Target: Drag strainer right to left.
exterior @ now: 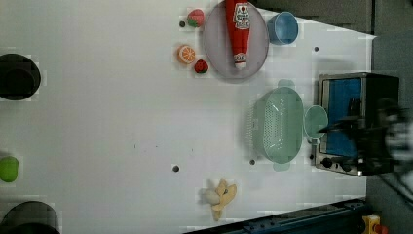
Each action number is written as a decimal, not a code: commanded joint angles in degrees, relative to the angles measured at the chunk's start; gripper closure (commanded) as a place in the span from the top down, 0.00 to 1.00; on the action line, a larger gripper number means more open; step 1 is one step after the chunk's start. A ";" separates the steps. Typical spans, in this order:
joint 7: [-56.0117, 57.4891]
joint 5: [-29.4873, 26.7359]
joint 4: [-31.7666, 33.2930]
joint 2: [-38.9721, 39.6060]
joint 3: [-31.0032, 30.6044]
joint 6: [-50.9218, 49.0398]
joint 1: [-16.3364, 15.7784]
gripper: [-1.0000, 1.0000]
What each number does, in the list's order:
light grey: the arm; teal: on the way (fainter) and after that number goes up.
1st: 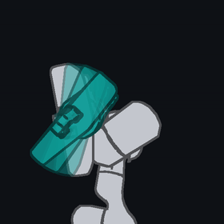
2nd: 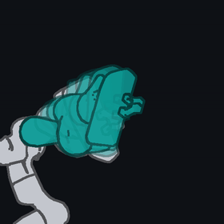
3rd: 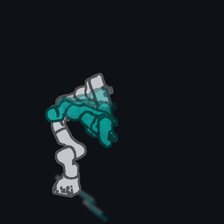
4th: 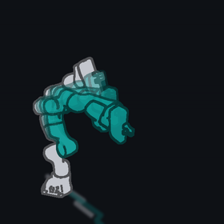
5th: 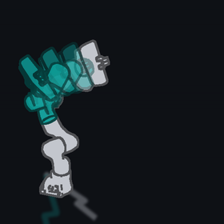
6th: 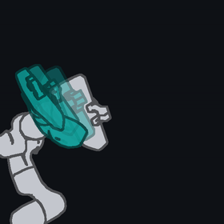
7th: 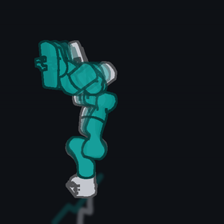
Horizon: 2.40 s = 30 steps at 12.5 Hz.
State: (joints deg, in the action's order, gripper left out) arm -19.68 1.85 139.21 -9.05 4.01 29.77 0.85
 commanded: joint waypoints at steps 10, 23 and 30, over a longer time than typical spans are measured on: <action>-26.26 -0.27 3.04 25.09 -5.21 37.78 -2.27 1.00; -35.48 -0.51 1.46 31.03 -8.63 41.04 -9.32 1.00; -46.64 -0.53 -4.06 33.88 -12.67 37.86 -15.60 1.00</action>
State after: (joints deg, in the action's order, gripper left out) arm -61.60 1.71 137.53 24.61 -7.22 67.31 -14.22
